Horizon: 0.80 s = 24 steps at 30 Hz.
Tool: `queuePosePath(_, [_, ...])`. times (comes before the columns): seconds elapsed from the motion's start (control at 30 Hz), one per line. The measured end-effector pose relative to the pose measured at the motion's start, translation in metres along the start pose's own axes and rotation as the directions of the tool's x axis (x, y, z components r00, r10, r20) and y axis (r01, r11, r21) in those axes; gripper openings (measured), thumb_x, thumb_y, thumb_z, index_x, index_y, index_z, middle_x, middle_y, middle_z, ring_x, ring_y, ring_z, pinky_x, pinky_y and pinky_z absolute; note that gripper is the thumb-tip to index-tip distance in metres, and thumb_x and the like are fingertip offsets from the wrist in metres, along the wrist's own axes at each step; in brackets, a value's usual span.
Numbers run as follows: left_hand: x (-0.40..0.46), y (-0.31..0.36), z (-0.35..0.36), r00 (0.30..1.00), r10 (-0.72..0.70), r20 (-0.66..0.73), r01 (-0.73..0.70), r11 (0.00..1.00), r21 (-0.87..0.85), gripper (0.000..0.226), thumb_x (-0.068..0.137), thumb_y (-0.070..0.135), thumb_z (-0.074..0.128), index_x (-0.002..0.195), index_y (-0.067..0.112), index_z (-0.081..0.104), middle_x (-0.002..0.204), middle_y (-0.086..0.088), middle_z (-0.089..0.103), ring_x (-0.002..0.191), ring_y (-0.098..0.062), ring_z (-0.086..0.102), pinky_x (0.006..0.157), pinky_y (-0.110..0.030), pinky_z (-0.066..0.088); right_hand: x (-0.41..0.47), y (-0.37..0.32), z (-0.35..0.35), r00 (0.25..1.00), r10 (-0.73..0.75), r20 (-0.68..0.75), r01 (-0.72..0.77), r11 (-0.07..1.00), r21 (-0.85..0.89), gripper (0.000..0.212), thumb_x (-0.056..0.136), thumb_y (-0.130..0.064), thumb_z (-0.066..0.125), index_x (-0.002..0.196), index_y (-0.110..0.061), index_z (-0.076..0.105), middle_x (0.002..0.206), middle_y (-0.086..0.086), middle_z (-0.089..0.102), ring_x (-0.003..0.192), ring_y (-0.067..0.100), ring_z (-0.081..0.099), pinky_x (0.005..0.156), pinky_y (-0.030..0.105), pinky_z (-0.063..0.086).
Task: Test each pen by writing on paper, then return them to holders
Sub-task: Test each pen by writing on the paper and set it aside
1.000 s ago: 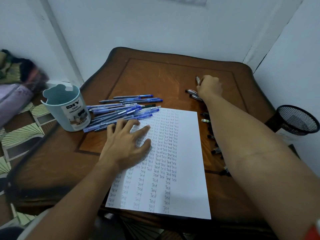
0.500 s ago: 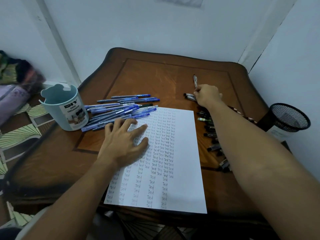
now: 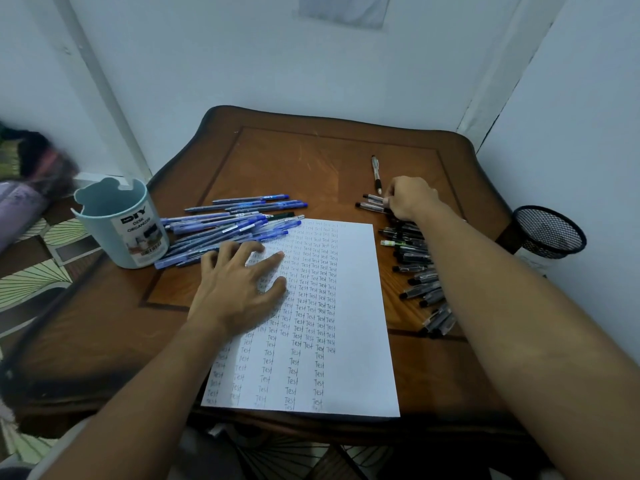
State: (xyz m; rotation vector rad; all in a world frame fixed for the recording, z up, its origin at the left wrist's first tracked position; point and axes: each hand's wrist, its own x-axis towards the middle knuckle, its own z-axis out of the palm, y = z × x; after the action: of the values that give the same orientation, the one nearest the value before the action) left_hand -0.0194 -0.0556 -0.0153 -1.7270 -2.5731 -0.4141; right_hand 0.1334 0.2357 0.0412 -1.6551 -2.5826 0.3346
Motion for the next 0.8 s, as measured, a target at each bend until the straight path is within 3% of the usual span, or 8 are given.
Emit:
queuePosePath(0.1, [0.000,-0.001,-0.001,1.000,0.001,-0.001,-0.001,1.000,-0.006,0.066,0.085,0.068,0.021,0.139,0.042,0.051,0.140,0.011,0.042,0.131,-0.015,0.024,0.105,-0.042,0.013,-0.011,-0.004,-0.009,0.993,-0.079,-0.082,0.082,0.996,0.027,0.027,0.101,-0.018,0.055,0.128,-0.012,0.053,0.120,0.013,0.062,0.106,0.029,0.057,0.088,0.041,0.044])
queuePosePath(0.23, [0.000,0.000,-0.001,1.000,0.003,0.001,-0.003,1.000,-0.007,0.067,0.085,0.067,0.021,0.139,0.041,0.051,0.141,0.011,0.042,0.132,-0.015,0.024,0.104,-0.042,0.012,-0.031,-0.007,-0.020,0.979,-0.115,-0.170,0.176,0.898,0.404,0.041,0.104,-0.010,0.046,0.144,-0.019,0.038,0.118,0.010,0.059,0.084,0.017,0.057,0.068,0.026,0.043])
queuePosePath(0.37, [0.000,0.000,-0.001,1.000,0.005,-0.008,-0.006,1.000,-0.011,0.069,0.084,0.068,0.020,0.139,0.040,0.052,0.140,0.010,0.043,0.131,-0.016,0.025,0.105,-0.042,0.013,-0.049,-0.014,-0.019,0.989,0.046,-0.142,0.094,0.549,0.831,0.038,0.109,-0.025,0.032,0.139,-0.043,0.047,0.090,0.000,0.056,0.051,0.007,0.042,0.042,0.021,0.036])
queuePosePath(0.47, [0.001,0.001,-0.001,1.000,0.006,0.003,-0.006,1.000,0.001,0.072,0.083,0.069,0.017,0.140,0.040,0.051,0.141,0.010,0.042,0.132,-0.016,0.025,0.105,-0.042,0.014,-0.056,-0.019,-0.018,0.990,0.128,-0.065,0.016,0.355,0.935,0.029,0.106,-0.023,0.035,0.125,-0.033,0.054,0.075,0.002,0.049,0.052,0.010,0.041,0.040,0.024,0.033])
queuePosePath(0.63, [0.001,0.002,-0.002,1.000,0.003,0.003,-0.003,1.000,0.007,0.070,0.084,0.068,0.018,0.140,0.041,0.050,0.140,0.011,0.042,0.131,-0.015,0.024,0.105,-0.044,0.016,-0.069,-0.020,-0.016,0.995,0.082,0.049,-0.051,0.024,0.998,0.024,0.103,-0.005,0.047,0.125,-0.015,0.048,0.088,0.011,0.062,0.066,0.014,0.056,0.054,0.024,0.049])
queuePosePath(0.67, [0.001,0.003,-0.002,1.000,0.002,0.004,-0.002,1.000,0.004,0.070,0.084,0.067,0.018,0.140,0.040,0.050,0.141,0.010,0.042,0.131,-0.015,0.024,0.105,-0.044,0.016,-0.072,-0.020,-0.014,0.997,0.072,0.038,-0.042,0.048,0.998,0.018,0.105,-0.012,0.047,0.122,-0.009,0.052,0.091,0.011,0.066,0.075,0.017,0.062,0.064,0.027,0.054])
queuePosePath(0.73, [0.000,0.003,-0.003,1.000,0.001,0.007,-0.001,1.000,0.003,0.071,0.083,0.068,0.017,0.140,0.040,0.049,0.141,0.010,0.041,0.131,-0.015,0.023,0.104,-0.044,0.015,-0.078,-0.020,-0.005,0.995,0.102,-0.025,-0.004,0.281,0.960,0.022,0.107,-0.028,0.043,0.111,-0.012,0.058,0.091,0.005,0.072,0.080,0.015,0.065,0.075,0.033,0.055])
queuePosePath(0.8, [0.000,0.003,-0.003,1.000,0.001,0.010,-0.001,1.000,0.001,0.072,0.083,0.068,0.016,0.141,0.040,0.049,0.142,0.011,0.041,0.132,-0.014,0.022,0.105,-0.043,0.014,-0.082,-0.022,0.007,0.992,0.114,-0.062,0.017,0.354,0.935,0.024,0.108,-0.035,0.038,0.112,-0.016,0.051,0.086,0.007,0.073,0.062,0.012,0.061,0.063,0.030,0.052])
